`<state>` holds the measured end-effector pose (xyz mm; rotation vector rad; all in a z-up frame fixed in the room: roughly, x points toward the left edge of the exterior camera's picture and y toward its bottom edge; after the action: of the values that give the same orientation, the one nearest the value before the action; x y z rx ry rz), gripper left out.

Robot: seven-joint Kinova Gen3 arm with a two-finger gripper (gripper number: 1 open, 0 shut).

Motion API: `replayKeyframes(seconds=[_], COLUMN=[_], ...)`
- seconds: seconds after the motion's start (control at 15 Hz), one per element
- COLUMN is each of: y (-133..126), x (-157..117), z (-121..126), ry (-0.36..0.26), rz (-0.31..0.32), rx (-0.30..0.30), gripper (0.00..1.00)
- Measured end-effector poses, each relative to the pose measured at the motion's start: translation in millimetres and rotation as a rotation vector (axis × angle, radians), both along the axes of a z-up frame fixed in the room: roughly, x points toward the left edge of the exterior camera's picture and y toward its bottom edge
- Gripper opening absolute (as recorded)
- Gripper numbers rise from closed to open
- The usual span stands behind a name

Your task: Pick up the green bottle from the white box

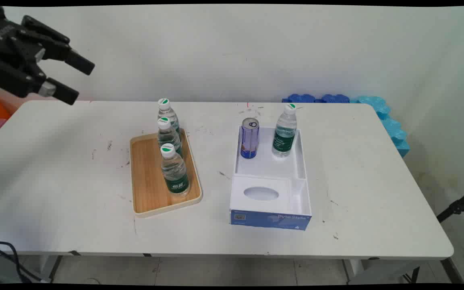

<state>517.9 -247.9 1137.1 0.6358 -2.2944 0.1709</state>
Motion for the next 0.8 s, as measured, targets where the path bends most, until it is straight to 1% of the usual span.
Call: replayKeyframes(seconds=[0.13, 0.4, 0.6, 0.8], y=[-6.4, -32.7, -66.7, -105.8], x=[-6.1, -30.4, -63.9, -100.3], z=[1.6, 1.3, -4.4, -17.0], ry=[-0.001, -0.024, -0.036, -0.061], rz=[0.009, 0.038, 0.073, 0.104], rx=[-0.009, -0.028, -0.046, -0.061], gripper=[1.0, 1.0, 1.0, 1.0])
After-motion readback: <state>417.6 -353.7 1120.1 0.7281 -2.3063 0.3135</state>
